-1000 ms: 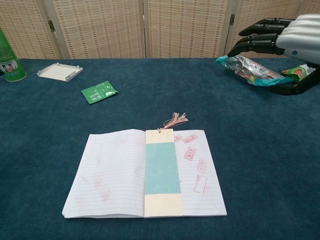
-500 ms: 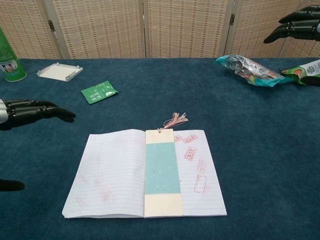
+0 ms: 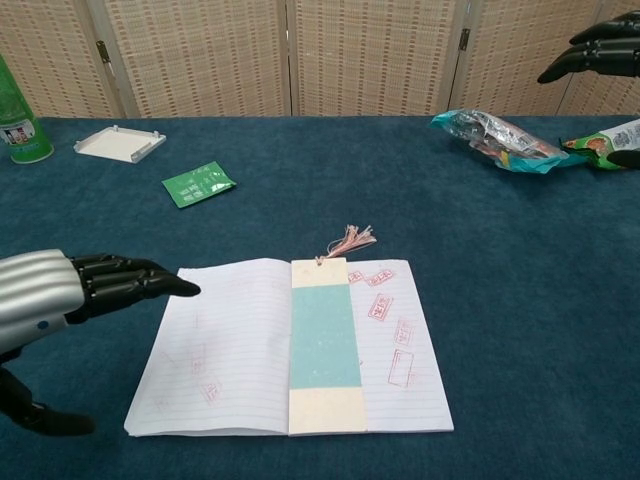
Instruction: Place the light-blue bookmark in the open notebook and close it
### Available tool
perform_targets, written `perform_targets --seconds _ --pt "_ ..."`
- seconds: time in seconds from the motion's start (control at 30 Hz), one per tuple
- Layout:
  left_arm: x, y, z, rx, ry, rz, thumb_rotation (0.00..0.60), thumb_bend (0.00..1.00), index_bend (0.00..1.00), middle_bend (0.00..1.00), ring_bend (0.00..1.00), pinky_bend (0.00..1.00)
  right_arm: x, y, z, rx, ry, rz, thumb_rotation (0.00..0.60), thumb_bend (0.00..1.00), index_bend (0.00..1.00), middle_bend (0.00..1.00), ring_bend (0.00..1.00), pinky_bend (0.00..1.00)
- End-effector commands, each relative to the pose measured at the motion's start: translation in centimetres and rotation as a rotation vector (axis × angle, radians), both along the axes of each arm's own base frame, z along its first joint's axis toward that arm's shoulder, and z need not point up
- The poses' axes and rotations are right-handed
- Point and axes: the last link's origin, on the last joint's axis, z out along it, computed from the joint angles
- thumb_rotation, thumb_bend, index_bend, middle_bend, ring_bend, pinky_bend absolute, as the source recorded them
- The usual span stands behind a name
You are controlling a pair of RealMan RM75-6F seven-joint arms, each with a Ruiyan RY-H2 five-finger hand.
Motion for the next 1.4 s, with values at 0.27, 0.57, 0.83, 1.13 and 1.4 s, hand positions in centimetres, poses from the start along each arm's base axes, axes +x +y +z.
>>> perform_targets --seconds 0.27,0.57,0.83,1.13,1.4 --pt "0.3 -0.1 -2.2 0.009 -0.008 0.014 0.6 0.08 0.08 0.15 0.14 0.22 -0.6 0.2 0.0 -0.002 -0.008 -0.013 0.6 0.24 0.16 0.12 0.0 0.0" --pt "0.6 -0.5 -3.9 0.028 0.003 -0.004 0.6 0.08 0.08 0.15 0.14 0.22 -0.9 0.3 0.1 -0.008 -0.021 -0.02 0.6 0.24 0.16 0.12 0.0 0.0" --pt "0.6 -0.4 -4.9 0.035 0.001 0.009 0.6 0.08 0.08 0.15 0.14 0.22 -1.1 0.3 0.2 -0.01 -0.028 -0.022 0.6 0.24 0.16 0.12 0.0 0.0" --pt "0.5 -0.1 -5.2 0.057 0.009 0.013 0.6 0.08 0.08 0.15 0.14 0.22 -1.4 0.4 0.3 -0.016 -0.037 -0.026 0.6 0.24 0.16 0.12 0.0 0.0" --pt "0.4 -0.1 -5.3 0.078 0.014 0.004 0.6 0.08 0.08 0.15 0.14 0.22 -1.5 0.4 0.5 -0.019 -0.046 -0.023 0.6 0.24 0.16 0.12 0.0 0.0"
